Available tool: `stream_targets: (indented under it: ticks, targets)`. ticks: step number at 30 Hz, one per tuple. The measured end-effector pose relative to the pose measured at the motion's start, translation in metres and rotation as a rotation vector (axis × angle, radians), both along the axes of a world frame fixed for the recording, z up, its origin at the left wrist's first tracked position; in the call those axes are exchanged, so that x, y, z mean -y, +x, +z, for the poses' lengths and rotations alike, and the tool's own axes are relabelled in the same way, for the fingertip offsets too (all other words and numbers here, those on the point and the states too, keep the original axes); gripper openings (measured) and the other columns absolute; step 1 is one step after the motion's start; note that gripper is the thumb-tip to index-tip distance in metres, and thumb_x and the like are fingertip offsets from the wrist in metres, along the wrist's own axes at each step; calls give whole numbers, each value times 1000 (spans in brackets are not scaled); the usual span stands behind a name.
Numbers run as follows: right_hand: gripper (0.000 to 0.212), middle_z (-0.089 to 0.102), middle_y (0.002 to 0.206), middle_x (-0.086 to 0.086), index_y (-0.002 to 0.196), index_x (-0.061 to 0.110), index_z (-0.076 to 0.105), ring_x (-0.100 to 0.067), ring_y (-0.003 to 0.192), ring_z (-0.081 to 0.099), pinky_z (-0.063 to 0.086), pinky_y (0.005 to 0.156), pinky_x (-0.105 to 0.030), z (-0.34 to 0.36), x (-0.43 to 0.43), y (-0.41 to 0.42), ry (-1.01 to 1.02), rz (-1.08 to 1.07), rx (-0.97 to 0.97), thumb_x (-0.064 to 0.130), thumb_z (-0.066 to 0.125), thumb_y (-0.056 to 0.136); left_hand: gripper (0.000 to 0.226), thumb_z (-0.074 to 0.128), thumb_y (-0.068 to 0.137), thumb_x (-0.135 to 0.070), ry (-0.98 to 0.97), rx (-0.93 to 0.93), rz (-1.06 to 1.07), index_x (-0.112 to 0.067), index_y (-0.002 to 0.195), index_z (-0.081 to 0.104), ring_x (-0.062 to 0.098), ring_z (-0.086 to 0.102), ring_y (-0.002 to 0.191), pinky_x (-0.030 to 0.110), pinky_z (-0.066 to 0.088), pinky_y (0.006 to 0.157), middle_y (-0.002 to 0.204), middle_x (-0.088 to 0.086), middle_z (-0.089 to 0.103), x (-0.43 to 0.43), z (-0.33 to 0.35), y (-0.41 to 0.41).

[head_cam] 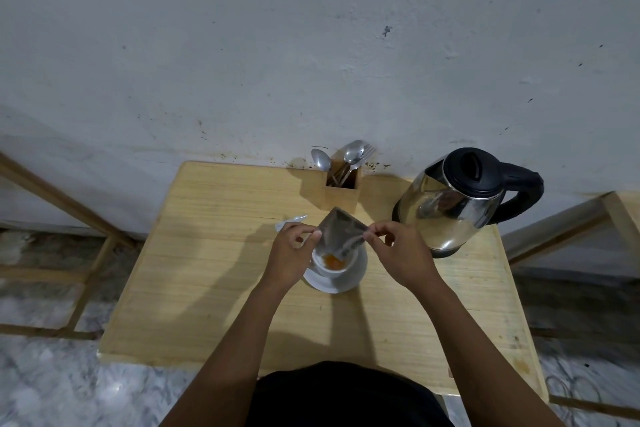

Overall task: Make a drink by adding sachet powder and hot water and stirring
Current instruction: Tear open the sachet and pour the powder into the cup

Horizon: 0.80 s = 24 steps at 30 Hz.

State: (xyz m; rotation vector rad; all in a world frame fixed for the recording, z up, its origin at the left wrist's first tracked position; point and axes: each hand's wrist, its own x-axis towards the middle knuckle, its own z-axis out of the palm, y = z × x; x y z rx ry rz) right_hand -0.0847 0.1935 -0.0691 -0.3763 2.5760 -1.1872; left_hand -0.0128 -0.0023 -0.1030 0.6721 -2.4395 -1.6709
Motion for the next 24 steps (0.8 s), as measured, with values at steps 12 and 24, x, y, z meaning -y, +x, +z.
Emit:
stream_targets:
  ticks: [12, 24]
  targets:
    - [9, 70, 86, 6, 88, 13, 76, -3, 82, 58, 41, 80, -15, -21, 3, 27, -153, 63, -640, 8, 76, 80, 60, 45, 84, -69, 417, 386, 135, -13, 96, 64, 19, 61, 73, 34, 51, 71, 85, 5, 65, 10, 42, -5]
    - [4, 71, 87, 0, 83, 10, 73, -18, 83, 65, 50, 69, -37, -32, 4, 37, -157, 196, -784, 8, 74, 79, 31, 64, 86, -33, 740, 330, 57, -11, 108, 66, 22, 65, 82, 40, 51, 79, 87, 6, 67, 10, 41, 1]
